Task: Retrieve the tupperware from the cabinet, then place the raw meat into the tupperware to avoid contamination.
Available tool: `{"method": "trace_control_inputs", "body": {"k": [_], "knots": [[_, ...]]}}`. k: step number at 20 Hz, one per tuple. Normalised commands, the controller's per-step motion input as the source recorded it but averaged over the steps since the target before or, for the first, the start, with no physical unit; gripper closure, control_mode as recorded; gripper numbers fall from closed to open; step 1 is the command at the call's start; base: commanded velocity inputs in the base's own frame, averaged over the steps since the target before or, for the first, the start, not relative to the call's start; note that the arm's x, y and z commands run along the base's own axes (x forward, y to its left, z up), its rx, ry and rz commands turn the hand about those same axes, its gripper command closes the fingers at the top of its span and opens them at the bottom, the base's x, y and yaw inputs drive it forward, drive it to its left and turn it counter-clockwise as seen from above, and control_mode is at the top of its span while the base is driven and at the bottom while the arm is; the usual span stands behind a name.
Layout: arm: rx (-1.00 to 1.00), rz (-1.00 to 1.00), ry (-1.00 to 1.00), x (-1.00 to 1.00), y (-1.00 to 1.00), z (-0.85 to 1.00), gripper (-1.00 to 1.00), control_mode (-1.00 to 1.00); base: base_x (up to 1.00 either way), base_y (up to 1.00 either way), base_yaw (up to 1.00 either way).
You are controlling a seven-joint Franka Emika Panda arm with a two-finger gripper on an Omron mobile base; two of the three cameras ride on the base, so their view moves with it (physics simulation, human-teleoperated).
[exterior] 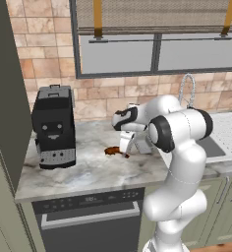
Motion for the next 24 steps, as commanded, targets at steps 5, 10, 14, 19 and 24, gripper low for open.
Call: {"method": "trace_control_inputs", "body": {"k": [5, 10, 14, 19, 24], "knots": [[0.0, -0.25, 0.0, -0.08, 0.34, -0.14, -1.0, -1.0, 0.0, 0.0, 0.0], [-0.07, -0.22, -0.02, 0.1, 0.28, -0.22, -1.0, -1.0, 0.0, 0.0, 0.0], [-0.1, -0.19, -0.03, 0.17, 0.2, -0.21, -1.0, -1.0, 0.0, 0.0, 0.0], [-0.12, -0.17, -0.02, 0.21, 0.24, -0.33, -1.0, -1.0, 0.0, 0.0, 0.0], [-0.04, -0.15, 0.01, 0.02, 0.39, -0.2, -1.0, -1.0, 0.0, 0.0, 0.0]]}}
